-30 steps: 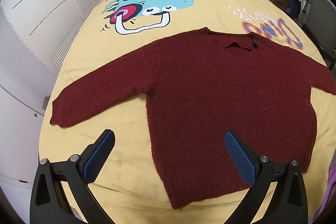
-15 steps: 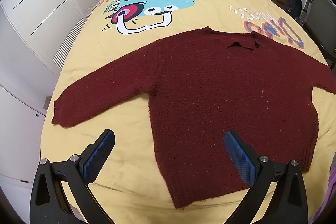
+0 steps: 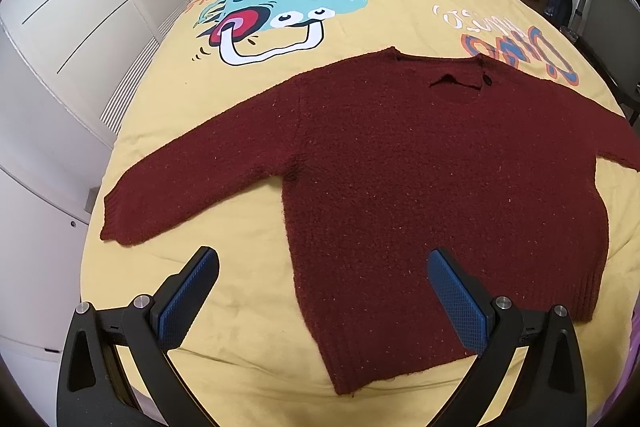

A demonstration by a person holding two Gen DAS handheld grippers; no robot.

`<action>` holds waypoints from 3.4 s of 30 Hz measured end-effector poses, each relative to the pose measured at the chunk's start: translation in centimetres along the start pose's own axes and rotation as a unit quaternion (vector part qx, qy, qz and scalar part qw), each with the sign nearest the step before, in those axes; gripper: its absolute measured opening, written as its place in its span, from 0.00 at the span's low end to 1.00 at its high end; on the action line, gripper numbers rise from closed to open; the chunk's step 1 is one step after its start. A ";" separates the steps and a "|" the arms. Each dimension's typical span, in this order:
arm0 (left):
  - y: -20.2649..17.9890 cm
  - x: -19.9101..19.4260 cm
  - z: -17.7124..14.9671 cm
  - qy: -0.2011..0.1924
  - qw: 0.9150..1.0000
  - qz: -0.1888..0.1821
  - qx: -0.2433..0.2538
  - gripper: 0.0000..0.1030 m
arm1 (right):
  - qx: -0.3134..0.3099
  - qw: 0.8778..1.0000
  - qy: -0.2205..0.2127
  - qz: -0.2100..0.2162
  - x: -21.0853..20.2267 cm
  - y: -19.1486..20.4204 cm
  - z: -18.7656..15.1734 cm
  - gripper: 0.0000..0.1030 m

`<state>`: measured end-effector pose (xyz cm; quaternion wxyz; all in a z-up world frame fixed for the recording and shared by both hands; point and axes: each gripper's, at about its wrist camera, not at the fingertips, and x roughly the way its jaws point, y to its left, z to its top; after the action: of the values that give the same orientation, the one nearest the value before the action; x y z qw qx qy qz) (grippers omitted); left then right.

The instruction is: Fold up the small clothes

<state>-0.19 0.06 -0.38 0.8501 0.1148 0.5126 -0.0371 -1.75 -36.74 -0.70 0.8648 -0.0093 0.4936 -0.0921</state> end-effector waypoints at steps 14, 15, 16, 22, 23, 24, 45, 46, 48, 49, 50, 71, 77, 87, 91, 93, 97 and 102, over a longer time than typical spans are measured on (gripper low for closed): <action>0.0 0.2 0.0 0.004 1.000 -0.001 0.000 0.99 | -0.006 1.000 0.004 -0.001 0.1 0.3 0.0 1.00; 0.0 0.2 0.0 0.004 1.000 -0.001 -0.001 0.99 | -0.006 1.000 0.004 -0.001 0.1 0.3 0.0 1.00; 0.0 0.2 0.0 0.004 1.000 -0.002 -0.002 0.99 | -0.006 1.000 0.004 -0.001 0.1 0.3 0.0 1.00; 0.0 0.0 0.0 0.003 1.000 -0.007 -0.003 0.99 | -0.009 1.000 0.006 0.000 0.3 0.3 -0.2 1.00; 0.0 0.0 0.0 0.003 1.000 -0.008 -0.003 0.99 | -0.009 1.000 0.007 0.001 0.3 0.4 -0.2 1.00; 0.0 0.0 0.0 0.003 1.000 -0.007 -0.002 0.99 | -0.010 1.000 0.007 0.001 0.3 0.4 -0.1 1.00; -0.4 4.7 3.6 0.030 0.999 0.010 0.019 0.99 | 0.126 0.991 0.012 -0.045 10.3 -16.1 3.7 1.00; -0.5 5.3 4.2 0.032 0.999 0.011 0.022 0.99 | 0.144 0.988 0.013 -0.049 11.5 -17.9 3.9 1.00; -0.6 6.2 4.8 0.037 0.999 0.013 0.027 0.99 | 0.173 0.983 0.029 -0.051 14.1 -21.4 4.1 1.00; -0.7 6.7 5.1 0.040 0.999 0.010 0.027 0.99 | 0.189 0.980 0.040 -0.055 15.4 -23.0 4.1 1.00; -0.7 7.2 5.5 0.043 0.999 0.006 0.026 0.99 | 0.202 0.977 0.048 -0.056 16.4 -24.3 3.9 1.00; 0.0 12.9 7.2 0.078 0.997 -0.004 -0.008 0.99 | 0.418 0.901 0.114 -0.023 28.9 -39.7 0.1 0.47; -0.5 13.1 6.4 0.079 0.997 0.001 0.007 0.99 | 0.371 0.924 0.096 -0.012 26.5 -38.5 2.6 0.12; -0.7 12.0 6.2 0.059 0.998 -0.014 0.017 0.99 | 0.228 0.973 -0.015 0.032 16.5 -29.3 11.2 0.12; -0.2 11.7 6.4 0.053 0.998 -0.023 0.013 0.99 | 0.172 0.981 -0.051 0.066 12.3 -23.0 14.3 0.12; 0.1 11.6 6.5 0.051 0.998 -0.026 0.011 0.99 | 0.141 0.984 -0.064 0.088 10.6 -19.2 15.9 0.12; 0.8 11.4 6.5 0.045 0.998 -0.030 0.008 0.99 | 0.087 0.985 -0.074 0.130 8.8 -12.2 18.0 0.12; 1.6 11.4 6.3 0.040 0.999 -0.031 0.006 0.99 | 0.027 0.982 -0.052 0.178 9.3 -3.9 19.0 0.12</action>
<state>10.90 0.76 -7.30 0.8267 0.1054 0.5492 -0.0621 18.51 -43.60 1.49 0.8917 0.0970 0.4393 0.0504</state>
